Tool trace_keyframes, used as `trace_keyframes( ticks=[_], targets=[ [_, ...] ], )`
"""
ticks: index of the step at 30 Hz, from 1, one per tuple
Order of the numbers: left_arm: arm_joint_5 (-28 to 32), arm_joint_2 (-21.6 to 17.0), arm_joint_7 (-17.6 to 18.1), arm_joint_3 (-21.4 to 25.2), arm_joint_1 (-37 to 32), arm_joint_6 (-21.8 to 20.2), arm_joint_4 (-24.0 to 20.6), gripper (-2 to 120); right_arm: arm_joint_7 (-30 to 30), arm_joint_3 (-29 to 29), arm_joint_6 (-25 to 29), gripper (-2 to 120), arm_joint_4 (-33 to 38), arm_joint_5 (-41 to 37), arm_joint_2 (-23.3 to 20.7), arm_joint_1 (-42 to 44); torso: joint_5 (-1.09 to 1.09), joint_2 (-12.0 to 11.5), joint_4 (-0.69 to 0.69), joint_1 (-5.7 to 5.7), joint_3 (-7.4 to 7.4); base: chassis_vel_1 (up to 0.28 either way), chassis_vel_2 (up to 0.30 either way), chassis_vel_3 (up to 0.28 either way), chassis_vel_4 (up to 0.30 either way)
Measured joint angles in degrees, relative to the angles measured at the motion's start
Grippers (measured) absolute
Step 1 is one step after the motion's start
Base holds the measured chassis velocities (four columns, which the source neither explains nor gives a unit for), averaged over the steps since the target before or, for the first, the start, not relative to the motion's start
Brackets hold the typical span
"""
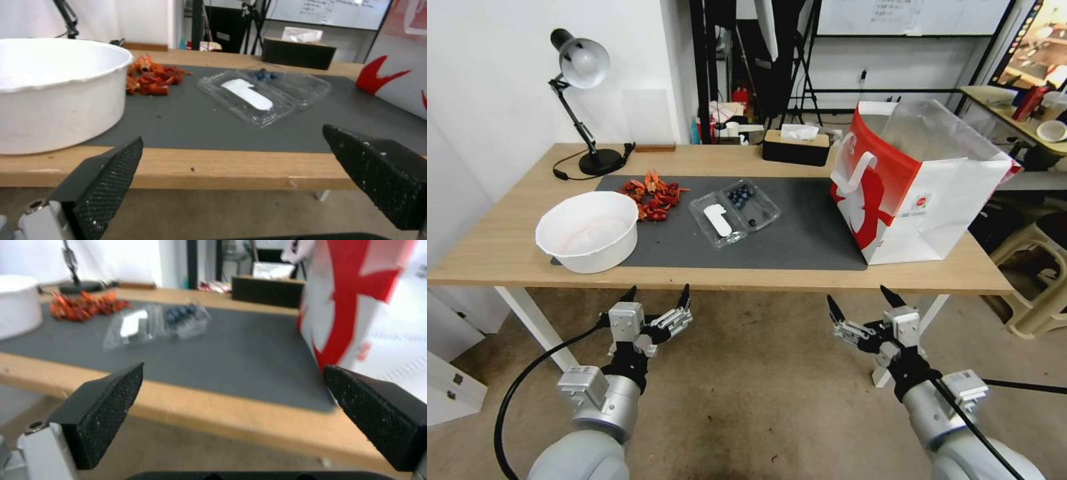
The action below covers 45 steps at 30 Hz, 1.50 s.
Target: Close the takeout container lid, then place the container into the takeout bag.
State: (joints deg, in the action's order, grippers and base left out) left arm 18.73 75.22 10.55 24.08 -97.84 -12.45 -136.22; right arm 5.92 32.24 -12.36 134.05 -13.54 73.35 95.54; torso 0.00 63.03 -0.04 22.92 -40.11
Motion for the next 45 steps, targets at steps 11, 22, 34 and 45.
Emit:
trace_keyframes(
  ticks=[11,22,34,45],
  targets=[
    [-0.68,0.96,-0.50,1.12,-1.44,0.69,-0.03,100,-0.93,-7.48,-0.14,100,-13.86,-11.22,-10.21,-20.18,0.01,-0.01,0.03,0.00,0.00,0.000,0.000,0.000,0.000],
    [-0.85,2.22,-0.43,2.18,-2.00,1.93,0.99,100,-8.46,-25.97,-5.81,100,-28.69,-21.26,-13.05,-47.37,0.01,-0.01,0.04,0.01,0.00,0.000,0.000,0.000,0.000],
    [-0.66,2.37,-0.44,2.82,-1.81,2.95,2.24,100,-15.62,-37.09,-16.00,100,-40.99,-23.01,-10.80,-65.05,0.01,-0.01,0.04,0.00,0.00,0.000,0.000,0.000,0.000],
    [-0.33,2.43,-0.44,2.81,-1.37,3.69,3.64,100,-18.07,-44.29,-27.25,100,-51.31,-23.12,-7.39,-76.72,0.00,0.00,0.04,0.00,0.00,0.000,0.000,0.000,0.000]
  ],
)
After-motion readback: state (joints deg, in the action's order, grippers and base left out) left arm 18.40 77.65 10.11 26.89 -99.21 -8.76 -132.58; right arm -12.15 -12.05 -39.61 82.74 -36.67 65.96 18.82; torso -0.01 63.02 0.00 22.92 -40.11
